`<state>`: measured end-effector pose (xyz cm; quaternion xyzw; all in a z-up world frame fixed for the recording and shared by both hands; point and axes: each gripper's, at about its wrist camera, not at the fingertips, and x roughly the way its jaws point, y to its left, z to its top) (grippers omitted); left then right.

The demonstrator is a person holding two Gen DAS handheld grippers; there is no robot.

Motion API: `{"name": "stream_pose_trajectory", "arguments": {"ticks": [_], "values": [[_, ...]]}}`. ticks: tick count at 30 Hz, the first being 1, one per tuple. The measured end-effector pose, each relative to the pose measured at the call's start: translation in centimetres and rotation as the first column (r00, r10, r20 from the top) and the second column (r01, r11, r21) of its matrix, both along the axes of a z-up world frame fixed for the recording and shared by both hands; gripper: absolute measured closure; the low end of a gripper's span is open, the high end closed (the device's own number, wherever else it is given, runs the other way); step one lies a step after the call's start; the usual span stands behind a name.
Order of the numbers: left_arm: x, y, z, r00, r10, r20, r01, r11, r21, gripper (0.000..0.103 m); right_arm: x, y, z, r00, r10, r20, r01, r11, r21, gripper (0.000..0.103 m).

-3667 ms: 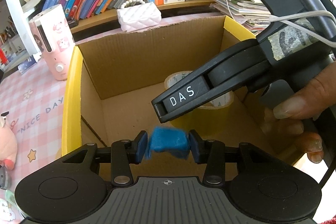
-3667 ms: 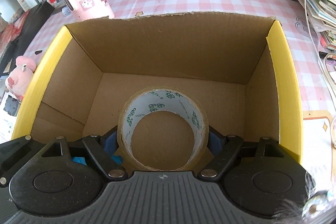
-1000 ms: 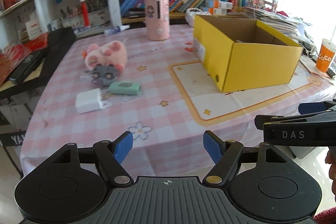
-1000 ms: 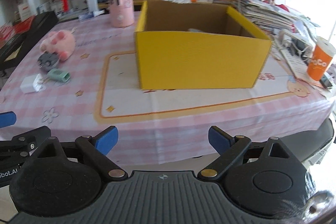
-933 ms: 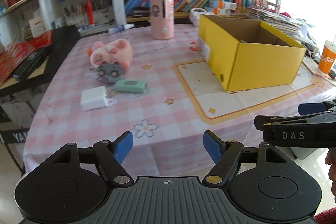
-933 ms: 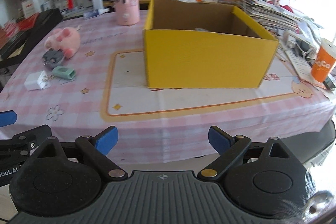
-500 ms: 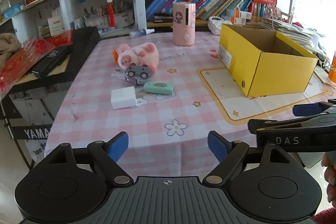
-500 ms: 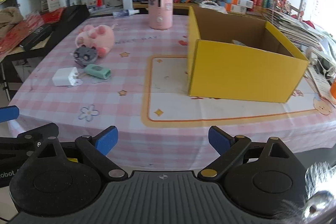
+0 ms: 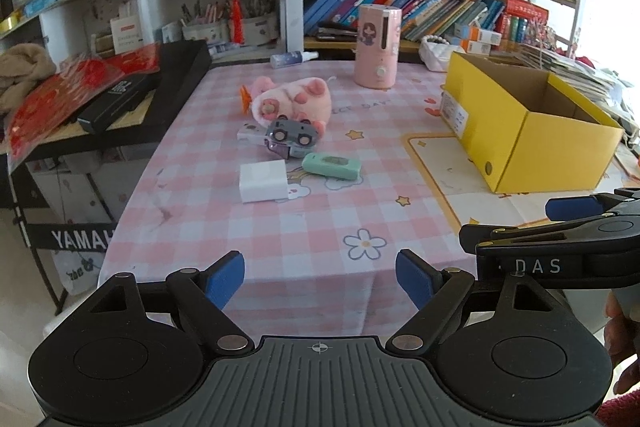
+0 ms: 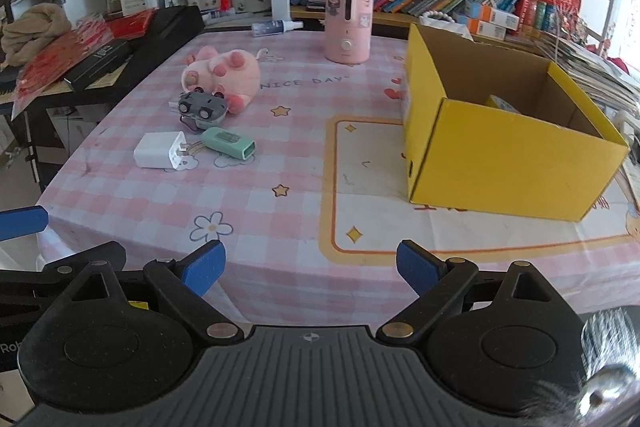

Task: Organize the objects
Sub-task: 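Grasp the white charger with the left tool while the right tool grasps the mint-green USB stick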

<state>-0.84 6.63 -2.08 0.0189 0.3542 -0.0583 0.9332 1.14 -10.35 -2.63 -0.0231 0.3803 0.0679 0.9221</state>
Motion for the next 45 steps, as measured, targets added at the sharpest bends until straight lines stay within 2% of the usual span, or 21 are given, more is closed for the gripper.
{"name": "stream_pose_trajectory", "arguments": {"ticks": [8,13,17,26,30,37,41,45], "values": [[2.7,0.3,0.2,0.999,0.049,0.007,-0.049,0.999,0.016,0.017,3.4,0.9,0.0,0.999,0.052,-0.002,-0.052,0.999,0.005,0.011],[4.8,0.4,0.2,0.996,0.083,0.008,-0.083,0.996,0.021,0.008,6.2,1.1,0.1,0.997,0.076,-0.001,-0.076,0.997,0.003,0.012],[6.5,0.5,0.2,0.993,0.114,0.012,-0.115,0.993,0.017,0.007,8.5,1.2,0.3,0.995,0.104,0.006,-0.104,0.995,0.004,0.012],[9.7,0.7,-0.4,0.986,0.164,-0.031,-0.164,0.986,-0.001,0.003,13.2,1.7,-0.1,0.985,0.172,0.002,-0.172,0.985,-0.006,0.013],[10.7,0.9,-0.7,0.979,0.201,-0.048,-0.200,0.980,0.017,0.003,14.9,2.3,-0.7,0.975,0.220,-0.024,-0.220,0.976,0.000,0.025],[12.1,1.9,-1.5,0.957,0.274,-0.095,-0.269,0.961,0.061,0.003,17.2,3.6,-1.5,0.946,0.314,-0.073,-0.310,0.949,0.063,0.043],[12.6,2.6,-2.0,0.945,0.303,-0.126,-0.295,0.952,0.081,0.003,18.5,5.4,-2.6,0.916,0.382,-0.124,-0.379,0.924,0.052,0.049],[12.9,3.1,-2.2,0.936,0.324,-0.137,-0.314,0.945,0.086,0.003,19.4,7.4,-4.0,0.869,0.463,-0.175,-0.467,0.884,0.017,0.054]]}}
